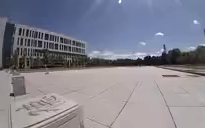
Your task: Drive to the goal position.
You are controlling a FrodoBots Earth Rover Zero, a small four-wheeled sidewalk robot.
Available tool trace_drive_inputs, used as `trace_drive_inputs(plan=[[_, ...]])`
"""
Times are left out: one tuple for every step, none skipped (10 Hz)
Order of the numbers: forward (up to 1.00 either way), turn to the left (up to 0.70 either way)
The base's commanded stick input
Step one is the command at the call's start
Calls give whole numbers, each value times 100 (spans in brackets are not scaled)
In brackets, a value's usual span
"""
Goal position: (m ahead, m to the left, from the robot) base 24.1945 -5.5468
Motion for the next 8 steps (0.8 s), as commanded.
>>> trace_drive_inputs(plan=[[6, 0], [6, 0], [6, 0], [6, 0], [6, 0], [6, 0], [6, 0], [6, 0]])
